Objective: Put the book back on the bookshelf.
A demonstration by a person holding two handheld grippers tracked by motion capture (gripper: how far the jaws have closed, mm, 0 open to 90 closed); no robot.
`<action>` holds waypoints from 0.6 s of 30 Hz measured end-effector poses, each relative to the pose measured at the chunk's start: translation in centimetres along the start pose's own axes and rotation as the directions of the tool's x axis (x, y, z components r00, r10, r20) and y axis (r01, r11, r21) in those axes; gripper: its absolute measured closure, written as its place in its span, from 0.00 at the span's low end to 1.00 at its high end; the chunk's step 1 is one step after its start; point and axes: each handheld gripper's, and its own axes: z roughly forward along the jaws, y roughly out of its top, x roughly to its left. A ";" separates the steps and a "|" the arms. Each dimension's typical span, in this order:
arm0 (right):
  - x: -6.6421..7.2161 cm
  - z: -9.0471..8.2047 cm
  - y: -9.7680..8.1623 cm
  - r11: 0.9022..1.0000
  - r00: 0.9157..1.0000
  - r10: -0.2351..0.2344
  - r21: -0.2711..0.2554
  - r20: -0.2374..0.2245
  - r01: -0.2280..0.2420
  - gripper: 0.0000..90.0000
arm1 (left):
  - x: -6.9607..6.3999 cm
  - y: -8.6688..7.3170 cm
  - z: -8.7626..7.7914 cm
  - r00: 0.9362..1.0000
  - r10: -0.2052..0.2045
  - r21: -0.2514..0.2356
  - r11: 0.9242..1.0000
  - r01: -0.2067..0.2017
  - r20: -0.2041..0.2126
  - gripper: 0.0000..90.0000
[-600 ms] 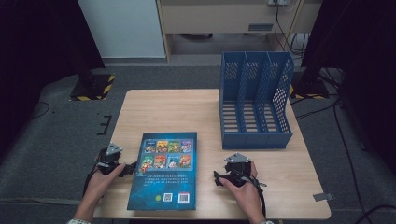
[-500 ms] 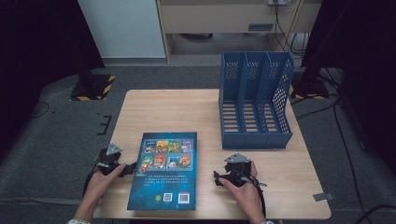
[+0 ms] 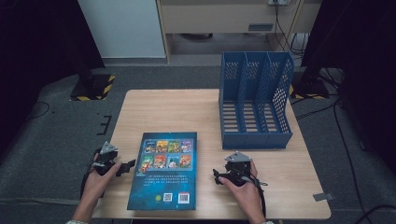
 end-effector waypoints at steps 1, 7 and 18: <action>0.0 0.0 0.0 1.000 1.000 0.000 0.000 0.000 0.000 0.08 | 0.0 0.0 0.0 1.000 0.000 0.000 1.000 0.000 0.000 0.07; 1.7 -1.1 0.8 0.999 0.997 -0.032 -0.046 -0.077 0.029 0.09 | -1.5 0.1 -2.1 0.999 0.004 -0.031 1.000 -0.003 0.044 0.07; 5.9 -2.0 2.5 0.989 0.957 -0.121 -0.114 -0.265 0.093 0.11 | -4.3 -0.1 -2.7 0.990 0.021 -0.038 0.999 -0.015 0.143 0.05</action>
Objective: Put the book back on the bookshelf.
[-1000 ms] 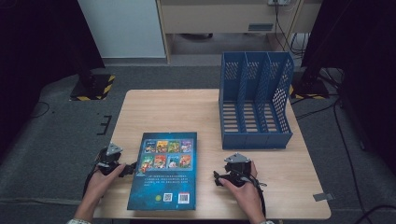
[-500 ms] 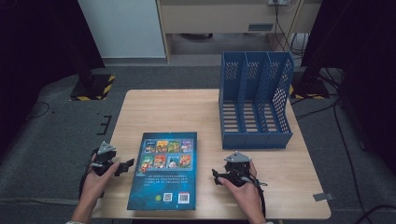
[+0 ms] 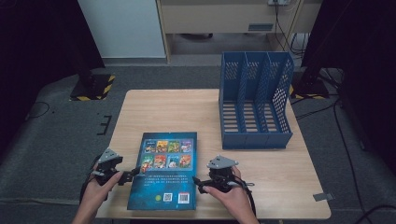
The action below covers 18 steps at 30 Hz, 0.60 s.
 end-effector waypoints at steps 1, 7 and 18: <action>0.0 0.0 0.0 1.000 1.000 0.000 0.000 0.000 0.000 0.11 | 0.0 0.0 0.0 1.000 0.000 0.000 1.000 0.000 0.000 0.04; 1.3 1.7 0.5 0.999 0.997 -0.014 0.030 -0.071 0.016 0.09 | -0.7 -0.1 1.1 0.998 0.009 0.035 0.999 -0.011 0.064 0.04; 0.3 4.7 0.4 0.994 0.984 0.072 0.090 -0.162 -0.057 0.05 | -0.7 0.1 3.0 0.977 -0.057 0.071 0.997 0.043 0.207 0.01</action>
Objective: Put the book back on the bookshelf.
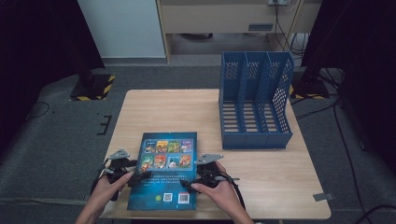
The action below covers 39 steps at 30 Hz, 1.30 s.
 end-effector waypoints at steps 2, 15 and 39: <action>-0.4 0.6 0.3 1.000 0.999 0.022 0.007 -0.029 -0.022 0.05 | 0.3 0.1 0.3 0.999 -0.012 0.011 1.000 0.012 0.033 0.01; -0.8 0.7 1.1 0.997 0.998 0.064 0.040 -0.029 -0.063 0.12 | 0.0 1.0 0.1 0.999 0.000 0.049 0.999 -0.001 0.036 0.07; -1.7 -0.6 5.9 0.997 0.996 0.061 -0.045 0.063 -0.059 0.32 | -0.4 4.3 -2.9 0.998 0.015 -0.080 0.997 -0.019 -0.055 0.37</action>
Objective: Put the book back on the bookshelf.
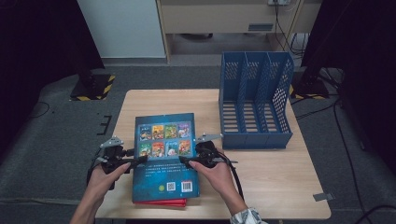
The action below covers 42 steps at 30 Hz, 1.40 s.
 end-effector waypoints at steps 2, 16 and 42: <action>0.1 -0.2 0.4 1.000 1.000 -0.012 -0.002 0.014 0.012 0.33 | 0.0 0.4 -0.2 1.000 0.006 -0.004 1.000 -0.006 -0.007 0.39; 0.8 -1.6 3.1 0.996 0.993 -0.086 -0.017 0.079 0.088 0.42 | -0.3 2.6 -1.8 0.996 0.074 -0.055 0.996 -0.077 -0.055 0.48; 1.9 -3.4 6.3 0.974 0.962 -0.168 -0.112 0.215 0.195 0.56 | -1.7 5.7 -3.7 0.959 0.187 -0.153 0.963 -0.222 -0.214 0.60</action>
